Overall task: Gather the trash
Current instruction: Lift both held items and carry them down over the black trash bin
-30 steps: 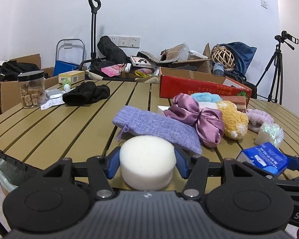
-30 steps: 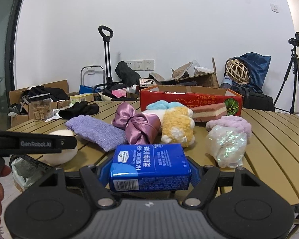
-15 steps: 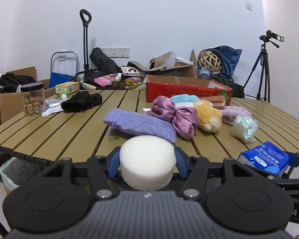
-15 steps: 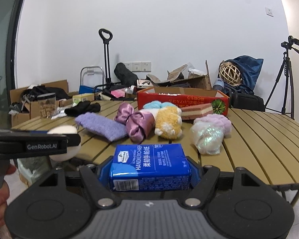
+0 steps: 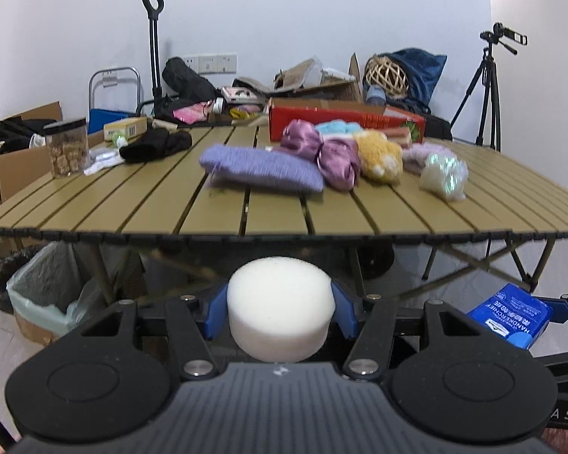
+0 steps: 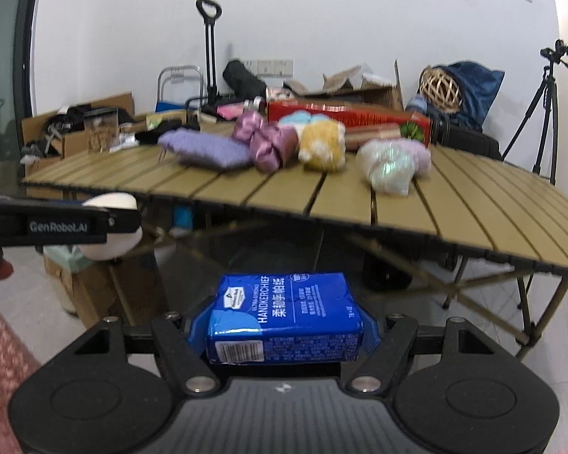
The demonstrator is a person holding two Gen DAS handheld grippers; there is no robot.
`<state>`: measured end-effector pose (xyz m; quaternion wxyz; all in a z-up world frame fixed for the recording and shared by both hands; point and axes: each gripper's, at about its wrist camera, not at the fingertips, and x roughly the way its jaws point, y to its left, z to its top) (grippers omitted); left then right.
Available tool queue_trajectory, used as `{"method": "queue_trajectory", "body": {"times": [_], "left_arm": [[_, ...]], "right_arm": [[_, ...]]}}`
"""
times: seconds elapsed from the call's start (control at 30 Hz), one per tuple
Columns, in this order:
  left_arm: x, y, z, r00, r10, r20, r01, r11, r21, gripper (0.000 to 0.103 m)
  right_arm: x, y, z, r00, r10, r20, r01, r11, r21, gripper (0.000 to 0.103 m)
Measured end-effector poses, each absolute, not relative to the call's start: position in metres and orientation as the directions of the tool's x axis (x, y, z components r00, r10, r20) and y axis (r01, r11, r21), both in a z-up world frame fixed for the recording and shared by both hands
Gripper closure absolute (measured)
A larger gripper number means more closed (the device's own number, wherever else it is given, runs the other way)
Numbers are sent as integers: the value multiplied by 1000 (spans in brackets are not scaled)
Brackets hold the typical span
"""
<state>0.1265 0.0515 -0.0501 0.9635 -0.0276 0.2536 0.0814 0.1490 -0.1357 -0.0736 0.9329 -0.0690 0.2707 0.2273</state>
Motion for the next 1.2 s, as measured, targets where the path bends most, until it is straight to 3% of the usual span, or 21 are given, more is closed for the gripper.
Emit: {"method": "queue_trajectory", "body": {"times": [0.57,1.2], "left_arm": [[111,45,-95,761,89,-643,-117,993,-1,46],[135,62,-133,652,102,-751,-164,986,-8,46]], "right_arm": [[150,-136,-117,602,292,-743,-431,902,5,31],[182,-116,-165,471,223,-854,-463,886,-24,31]]}}
